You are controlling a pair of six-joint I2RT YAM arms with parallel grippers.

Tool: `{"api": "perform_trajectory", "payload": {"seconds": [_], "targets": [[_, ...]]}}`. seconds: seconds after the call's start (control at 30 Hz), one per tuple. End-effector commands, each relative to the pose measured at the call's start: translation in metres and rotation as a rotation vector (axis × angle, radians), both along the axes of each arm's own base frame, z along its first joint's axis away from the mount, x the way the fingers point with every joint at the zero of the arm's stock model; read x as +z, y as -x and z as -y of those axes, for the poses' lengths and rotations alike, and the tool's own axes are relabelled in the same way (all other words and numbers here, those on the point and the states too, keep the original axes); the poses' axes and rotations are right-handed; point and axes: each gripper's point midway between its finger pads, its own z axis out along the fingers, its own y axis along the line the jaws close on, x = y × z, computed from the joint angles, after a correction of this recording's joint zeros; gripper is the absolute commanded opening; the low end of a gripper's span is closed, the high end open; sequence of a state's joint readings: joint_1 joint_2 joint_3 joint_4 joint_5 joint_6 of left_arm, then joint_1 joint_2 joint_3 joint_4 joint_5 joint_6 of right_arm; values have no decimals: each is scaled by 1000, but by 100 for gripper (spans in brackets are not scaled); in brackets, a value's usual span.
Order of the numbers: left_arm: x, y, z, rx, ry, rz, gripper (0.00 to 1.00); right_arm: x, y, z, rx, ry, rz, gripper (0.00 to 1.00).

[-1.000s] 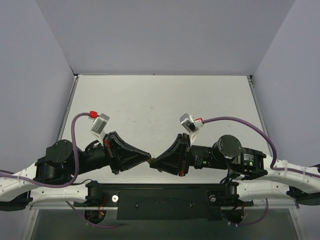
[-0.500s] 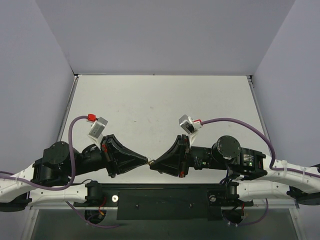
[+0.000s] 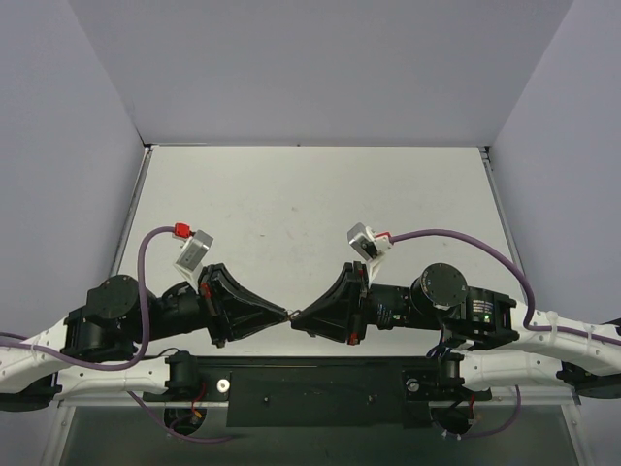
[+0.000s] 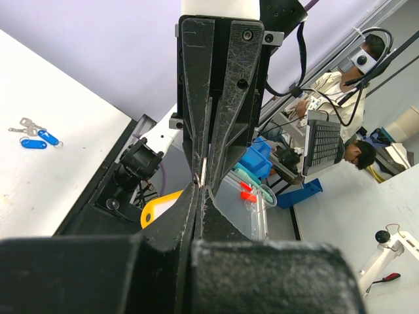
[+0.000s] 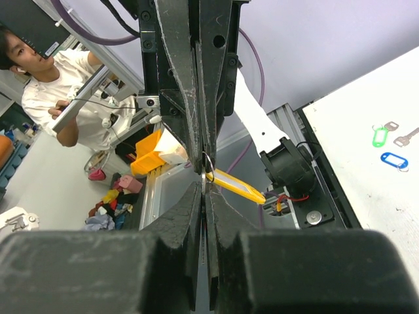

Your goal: Remove the keys from the keyring

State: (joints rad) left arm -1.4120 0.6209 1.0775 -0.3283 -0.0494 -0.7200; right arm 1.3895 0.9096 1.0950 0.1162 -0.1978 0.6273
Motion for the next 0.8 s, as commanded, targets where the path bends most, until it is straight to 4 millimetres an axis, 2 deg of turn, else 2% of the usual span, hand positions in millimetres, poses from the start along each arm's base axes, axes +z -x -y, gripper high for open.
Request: {"api": "perform_trajectory", "payload": {"seconds": [0.0,0.13,0.2,0.3,0.4,0.5,0.73,0.77], "targets": [[1,2,2,-13,-7,16,0,22,-4,4,-27,-70,25,0],[-8,-6,3,30,-46,-2,0,20,-9,8,-60,-59,28,0],[-29,-20,2,111,-155,-39,0,15,-15,10,-94,-45,30,0],[-46,-39,1,220,-268,-64,0,6,-30,14,-179,-20,20,0],[-65,-47,5,267,-374,-69,0,-2,-42,20,-249,11,9,0],[-84,-58,5,327,-476,-57,0,-6,-61,34,-363,19,-10,0],[-123,-75,6,385,-680,-17,0,-44,-104,55,-550,52,-149,0],[-134,-81,6,396,-720,-23,0,-61,-110,59,-576,92,-170,0]]}}
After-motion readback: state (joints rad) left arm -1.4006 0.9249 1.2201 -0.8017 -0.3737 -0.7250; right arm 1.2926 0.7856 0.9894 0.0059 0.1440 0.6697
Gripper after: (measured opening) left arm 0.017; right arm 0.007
